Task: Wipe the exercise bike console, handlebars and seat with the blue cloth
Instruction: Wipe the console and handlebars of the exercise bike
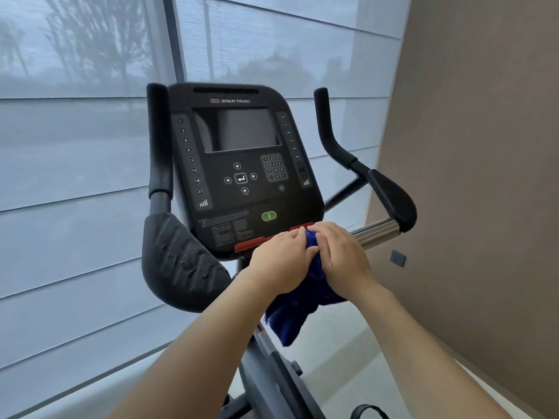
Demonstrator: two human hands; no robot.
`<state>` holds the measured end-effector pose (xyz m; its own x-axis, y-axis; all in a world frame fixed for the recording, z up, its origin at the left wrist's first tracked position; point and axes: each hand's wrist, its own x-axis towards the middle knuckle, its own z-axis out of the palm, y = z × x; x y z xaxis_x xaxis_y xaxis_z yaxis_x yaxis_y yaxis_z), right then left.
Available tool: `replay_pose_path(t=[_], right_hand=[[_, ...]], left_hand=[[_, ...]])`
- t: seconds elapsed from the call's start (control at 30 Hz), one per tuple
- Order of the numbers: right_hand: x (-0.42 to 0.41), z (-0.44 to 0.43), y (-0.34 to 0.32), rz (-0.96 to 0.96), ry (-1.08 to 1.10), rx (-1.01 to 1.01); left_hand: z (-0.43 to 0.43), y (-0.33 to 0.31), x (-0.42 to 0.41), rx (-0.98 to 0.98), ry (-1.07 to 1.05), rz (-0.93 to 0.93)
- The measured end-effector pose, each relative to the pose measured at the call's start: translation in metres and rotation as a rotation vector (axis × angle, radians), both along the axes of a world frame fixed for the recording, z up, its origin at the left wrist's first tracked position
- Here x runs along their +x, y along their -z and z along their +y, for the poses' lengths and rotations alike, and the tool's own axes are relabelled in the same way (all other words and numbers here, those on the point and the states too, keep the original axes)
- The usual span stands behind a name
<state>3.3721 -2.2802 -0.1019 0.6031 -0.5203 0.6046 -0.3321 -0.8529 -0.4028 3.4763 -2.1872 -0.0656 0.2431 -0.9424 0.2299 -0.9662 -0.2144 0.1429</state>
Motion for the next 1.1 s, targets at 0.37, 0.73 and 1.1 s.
replay_pose_path(t=[0.37, 0.73, 1.1], right_hand=[[-0.013, 0.049, 0.024, -0.241, 0.128, -0.167], [-0.014, 0.036, 0.003, 0.043, -0.248, 0.093], [-0.008, 0.02, -0.025, 0.317, -0.367, 0.081]], left_hand=[[0.034, 0.014, -0.007, -0.046, -0.176, -0.252], [0.032, 0.005, 0.003, -0.088, -0.155, -0.186], [0.057, 0.01, 0.005, -0.068, -0.107, -0.141]])
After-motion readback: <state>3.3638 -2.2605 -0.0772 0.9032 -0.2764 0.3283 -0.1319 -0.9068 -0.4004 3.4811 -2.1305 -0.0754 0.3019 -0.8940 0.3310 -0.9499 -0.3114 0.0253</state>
